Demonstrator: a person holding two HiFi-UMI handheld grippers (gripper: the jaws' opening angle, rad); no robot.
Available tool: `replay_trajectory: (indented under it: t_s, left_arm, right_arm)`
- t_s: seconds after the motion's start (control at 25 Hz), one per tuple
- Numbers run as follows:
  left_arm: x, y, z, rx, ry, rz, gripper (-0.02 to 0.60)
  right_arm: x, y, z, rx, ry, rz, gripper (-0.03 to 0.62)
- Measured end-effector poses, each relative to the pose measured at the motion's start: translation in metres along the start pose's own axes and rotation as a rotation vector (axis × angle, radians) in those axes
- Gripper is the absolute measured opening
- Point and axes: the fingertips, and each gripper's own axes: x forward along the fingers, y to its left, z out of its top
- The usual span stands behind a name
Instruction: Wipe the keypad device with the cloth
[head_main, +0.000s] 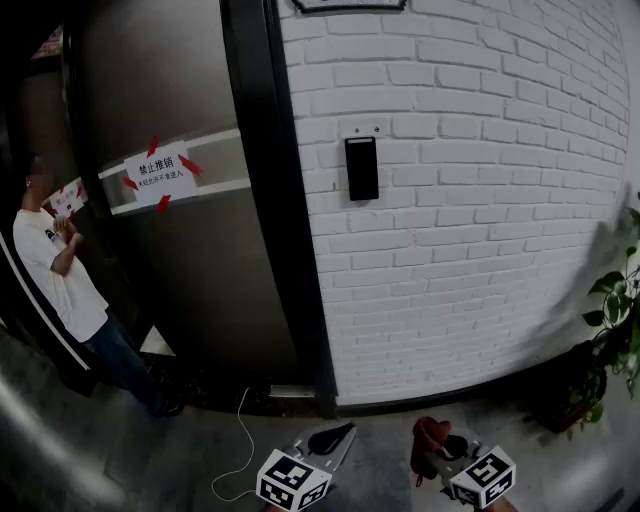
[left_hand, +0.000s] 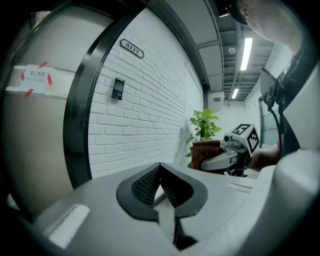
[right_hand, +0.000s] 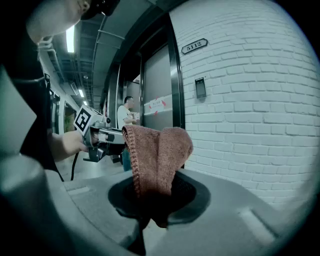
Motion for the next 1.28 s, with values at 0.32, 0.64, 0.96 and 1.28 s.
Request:
replay_trajectory:
  t_s: [0.32, 0.64, 0.96, 1.28]
  left_arm:
    - [0.009, -0.004, 0.005, -0.003, -0.006, 0.009, 0.017]
    - [0.024, -0.018, 0.01, -0.007, -0.009, 0.041, 0.017]
    - [0.046, -0.042, 0.013, -0.056, -0.026, 0.101, 0.017]
    - [0.063, -0.058, 0.001, -0.075, -0.003, 0.169, 0.017]
  right_arm:
    - [-0.005, -0.017, -0.01, 0.023, 0.001, -0.022, 0.055]
    - [-0.017, -0.034, -0.011, 0.006, -0.019, 0.016, 0.055]
    - [-0.04, -0.061, -0.016, -0.009, -0.02, 0.078, 0.055]
    - [-0.046, -0.079, -0.032, -0.017, 0.005, 0.157, 0.055]
